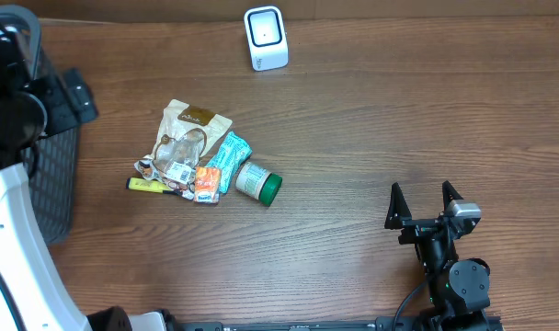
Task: Scan the item barcode
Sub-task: 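Raise the left gripper back over the basket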
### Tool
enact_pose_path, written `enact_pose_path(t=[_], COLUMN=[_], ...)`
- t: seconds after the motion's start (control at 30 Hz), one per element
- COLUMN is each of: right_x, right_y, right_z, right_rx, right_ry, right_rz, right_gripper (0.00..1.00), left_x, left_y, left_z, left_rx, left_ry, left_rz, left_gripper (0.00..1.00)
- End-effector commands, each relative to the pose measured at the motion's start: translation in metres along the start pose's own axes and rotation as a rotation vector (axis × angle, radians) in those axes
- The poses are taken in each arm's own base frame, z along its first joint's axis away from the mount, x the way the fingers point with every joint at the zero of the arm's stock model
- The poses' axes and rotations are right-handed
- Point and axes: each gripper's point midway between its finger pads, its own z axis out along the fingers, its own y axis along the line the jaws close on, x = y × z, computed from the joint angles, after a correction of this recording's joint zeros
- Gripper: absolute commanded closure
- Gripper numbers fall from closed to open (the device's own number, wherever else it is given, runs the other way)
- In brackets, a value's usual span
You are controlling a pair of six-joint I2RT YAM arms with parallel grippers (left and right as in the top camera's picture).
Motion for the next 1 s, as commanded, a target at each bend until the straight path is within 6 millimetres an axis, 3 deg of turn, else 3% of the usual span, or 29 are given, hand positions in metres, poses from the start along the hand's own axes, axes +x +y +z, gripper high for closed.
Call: enact_pose_path(t=[0.0,0.43,0.57,0.97], right_x=[0.002,0.002,0.003,0.002], right_y=[-0.003,-0.003,-0.003,-0.003], right_z=[0.0,0.0,0.0,0.0], right_rx=[0.015,0.015,0.015,0.015], right_ry=[-0.001,-0.001,-0.001,-0.001], right_rz=[0.005,0.004,0.005,0.004], right_gripper=[0.0,0.0,0.0,0.0], left_x=[-0.007,-0.044,-0.055,-0.059], left_y=[0.023,0.026,0.028,0.033], left_z=[-0.009,-0.004,-0.002,0.005], left_rx=[-0.105,-0.16,-0.17,-0.177], left_ry=[-0.048,-0.162,-0.195,-0.191], left_rz=[-0.005,0.236,0.234,0.223], left_gripper=[0.0,0.0,0.0,0.0])
